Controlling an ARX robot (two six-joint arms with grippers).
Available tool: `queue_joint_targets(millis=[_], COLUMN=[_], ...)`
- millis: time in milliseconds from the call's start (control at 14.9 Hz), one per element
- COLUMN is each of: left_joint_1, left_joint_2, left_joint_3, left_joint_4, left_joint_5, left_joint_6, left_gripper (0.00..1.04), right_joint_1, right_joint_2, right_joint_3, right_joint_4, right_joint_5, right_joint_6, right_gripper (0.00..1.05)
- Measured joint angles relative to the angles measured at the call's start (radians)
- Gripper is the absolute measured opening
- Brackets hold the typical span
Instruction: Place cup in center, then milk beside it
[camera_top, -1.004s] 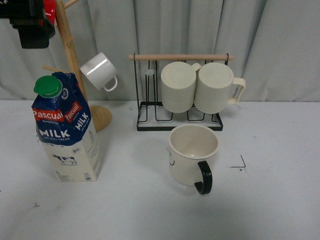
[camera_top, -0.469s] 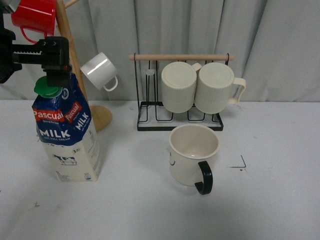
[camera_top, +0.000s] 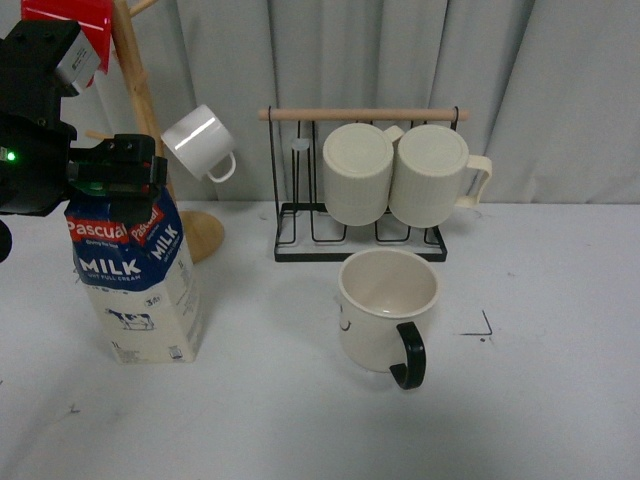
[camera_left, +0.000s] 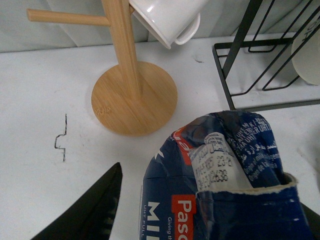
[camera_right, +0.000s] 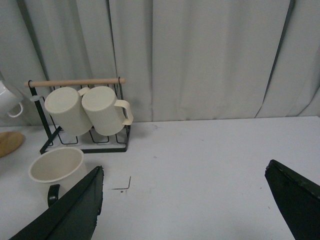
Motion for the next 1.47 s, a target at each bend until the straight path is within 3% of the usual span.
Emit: queue_joint_targets(millis=[268, 335, 803, 1071, 1472], left_joint_1=[-0.012, -0.022, -0.232, -0.282, -0.343], left_joint_2=[0.0, -0.002, -0.016, 0.029, 0.037], left_joint_3=[0.031, 0.033, 0.083, 0.096, 0.088], left_joint_4=[-0.05, -0.054, -0.057, -0.023, 0.003], left_joint_5=[0.004, -0.003, -0.118, -0.208, -0.22], left_joint_6=[0.014, 0.013, -0.014, -0.029, -0.045], left_gripper=[0.24, 0.19, 0.19, 0.18, 0.18], right_joint_1=[0.0, 0.0, 0.0, 0.0, 0.0], right_joint_2=[0.0, 0.0, 0.0, 0.0, 0.0], right_joint_3=[0.0, 0.0, 0.0, 0.0, 0.0], right_joint_4=[0.0, 0.0, 0.0, 0.0, 0.0], right_joint_5=[0.0, 0.0, 0.0, 0.0, 0.0], right_joint_6=[0.0, 0.0, 0.0, 0.0, 0.0], right_gripper=[0.98, 0.98, 0.98, 0.98, 0.98])
